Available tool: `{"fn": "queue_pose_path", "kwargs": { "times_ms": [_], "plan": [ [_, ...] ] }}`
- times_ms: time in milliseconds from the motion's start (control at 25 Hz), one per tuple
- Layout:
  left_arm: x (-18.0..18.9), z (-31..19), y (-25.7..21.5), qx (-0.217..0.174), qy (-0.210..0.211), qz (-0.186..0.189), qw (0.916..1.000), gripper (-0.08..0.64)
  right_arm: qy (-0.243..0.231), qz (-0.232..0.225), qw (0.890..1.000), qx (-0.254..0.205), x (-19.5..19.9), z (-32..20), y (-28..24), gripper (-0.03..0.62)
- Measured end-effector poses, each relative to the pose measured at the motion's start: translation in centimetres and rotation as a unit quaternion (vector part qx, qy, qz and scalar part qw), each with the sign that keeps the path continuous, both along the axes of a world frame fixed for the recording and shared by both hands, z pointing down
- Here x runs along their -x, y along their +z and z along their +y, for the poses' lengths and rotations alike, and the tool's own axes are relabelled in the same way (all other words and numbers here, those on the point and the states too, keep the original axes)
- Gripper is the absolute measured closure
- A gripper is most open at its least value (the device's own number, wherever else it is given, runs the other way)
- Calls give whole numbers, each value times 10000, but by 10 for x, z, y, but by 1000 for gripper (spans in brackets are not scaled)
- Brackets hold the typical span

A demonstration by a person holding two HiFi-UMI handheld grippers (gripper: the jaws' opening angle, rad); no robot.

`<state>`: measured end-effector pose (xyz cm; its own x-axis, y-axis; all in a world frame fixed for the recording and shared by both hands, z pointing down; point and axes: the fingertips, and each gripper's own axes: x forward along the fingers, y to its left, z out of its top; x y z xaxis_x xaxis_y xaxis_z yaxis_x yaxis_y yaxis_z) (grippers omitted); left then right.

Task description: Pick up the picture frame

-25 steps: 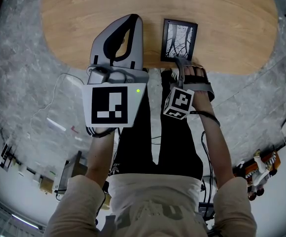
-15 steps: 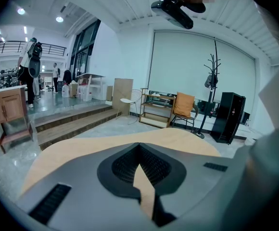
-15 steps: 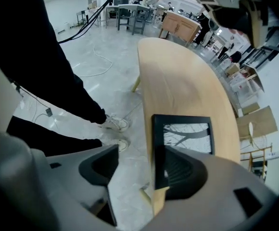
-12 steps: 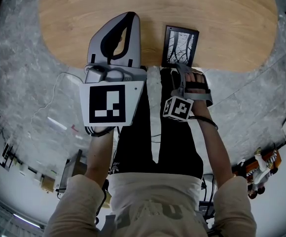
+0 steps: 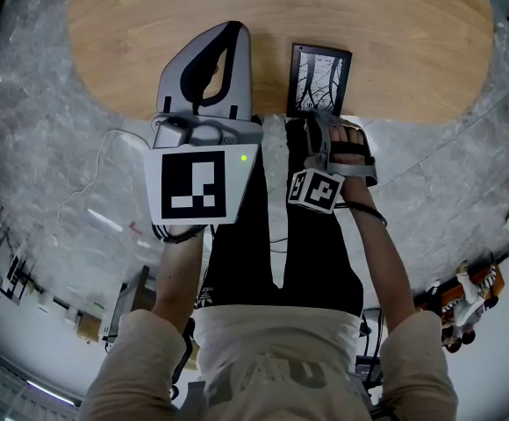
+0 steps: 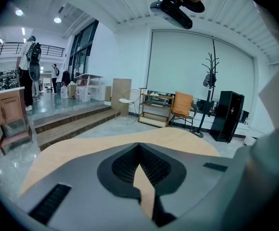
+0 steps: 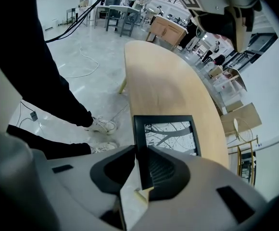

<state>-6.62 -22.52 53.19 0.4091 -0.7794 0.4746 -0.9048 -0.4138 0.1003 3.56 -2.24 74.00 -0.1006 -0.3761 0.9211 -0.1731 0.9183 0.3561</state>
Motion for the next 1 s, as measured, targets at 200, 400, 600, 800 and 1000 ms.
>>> {"fn": "queue_pose_path", "kwargs": {
  "times_ms": [200,400,600,800,1000],
  "plan": [
    [7,-2,4,-2,-7,-16,10000,551,21,-42,10000,-17,4,-1,3,512],
    [-2,5,-1,-29,3,-3,10000,551,19,-58,10000,68,-2,6,1,514],
    [-3,6,-7,-57,32,4,10000,551,126,-133,9998,70,0,3,-5,514],
    [2,3,-22,-140,33,36,9999,551,271,-136,9995,-59,2,-12,-20,514],
    [-11,-8,-66,-426,52,62,9991,551,411,-204,9972,-594,-11,-63,-66,514]
  ]
}}
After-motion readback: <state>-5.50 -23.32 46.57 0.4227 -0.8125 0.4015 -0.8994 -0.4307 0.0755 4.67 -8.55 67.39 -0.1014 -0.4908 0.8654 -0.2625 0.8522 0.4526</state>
